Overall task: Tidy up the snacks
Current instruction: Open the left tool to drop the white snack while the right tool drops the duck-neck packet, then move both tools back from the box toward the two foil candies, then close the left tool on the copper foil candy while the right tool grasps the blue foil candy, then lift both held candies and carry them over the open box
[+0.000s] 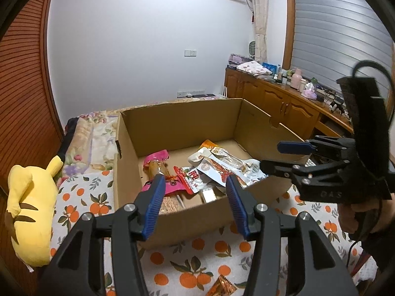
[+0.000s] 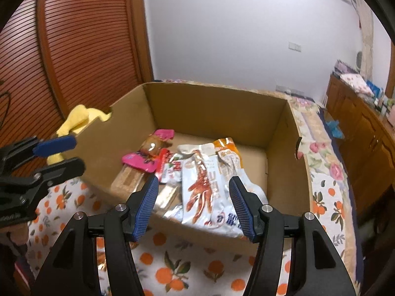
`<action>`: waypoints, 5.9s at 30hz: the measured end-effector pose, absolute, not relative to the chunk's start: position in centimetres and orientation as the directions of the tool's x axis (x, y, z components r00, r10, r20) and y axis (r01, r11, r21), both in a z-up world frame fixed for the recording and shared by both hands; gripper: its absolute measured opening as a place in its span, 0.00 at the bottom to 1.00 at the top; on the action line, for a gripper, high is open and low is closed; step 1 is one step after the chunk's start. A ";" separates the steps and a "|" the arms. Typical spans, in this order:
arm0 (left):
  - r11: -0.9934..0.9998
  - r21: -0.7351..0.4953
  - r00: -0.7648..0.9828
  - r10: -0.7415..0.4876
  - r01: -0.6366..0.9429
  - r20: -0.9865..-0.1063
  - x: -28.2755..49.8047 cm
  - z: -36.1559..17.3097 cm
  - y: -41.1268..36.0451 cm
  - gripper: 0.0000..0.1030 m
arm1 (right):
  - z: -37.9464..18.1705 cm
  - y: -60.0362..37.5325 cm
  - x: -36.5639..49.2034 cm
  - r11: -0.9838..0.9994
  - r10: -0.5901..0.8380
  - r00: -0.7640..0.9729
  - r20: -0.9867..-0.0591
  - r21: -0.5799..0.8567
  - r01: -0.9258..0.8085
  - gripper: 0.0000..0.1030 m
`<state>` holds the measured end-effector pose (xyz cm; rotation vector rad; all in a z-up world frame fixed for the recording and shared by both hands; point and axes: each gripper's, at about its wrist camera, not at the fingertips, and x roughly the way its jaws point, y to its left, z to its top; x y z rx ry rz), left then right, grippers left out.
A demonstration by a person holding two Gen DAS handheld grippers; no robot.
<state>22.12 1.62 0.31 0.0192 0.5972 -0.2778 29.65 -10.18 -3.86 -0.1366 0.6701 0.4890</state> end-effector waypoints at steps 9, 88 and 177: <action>0.954 -0.027 0.809 -0.266 0.297 -0.524 18.6 1.3 1.5 0.61 | -2.7 -11.1 24.3 0.848 0.468 0.677 -0.569 0.072 -0.526 0.59; 0.922 -0.042 0.581 -0.278 0.386 -0.765 15.9 -11.0 -0.3 0.51 | -15.2 -10.5 15.3 0.812 0.478 0.523 -0.706 0.128 -0.570 0.23; 0.939 -0.026 0.811 -0.311 0.344 -0.495 15.5 2.7 -0.2 0.20 | -2.5 -12.5 17.6 0.872 0.392 0.763 -0.515 -0.057 -0.486 0.23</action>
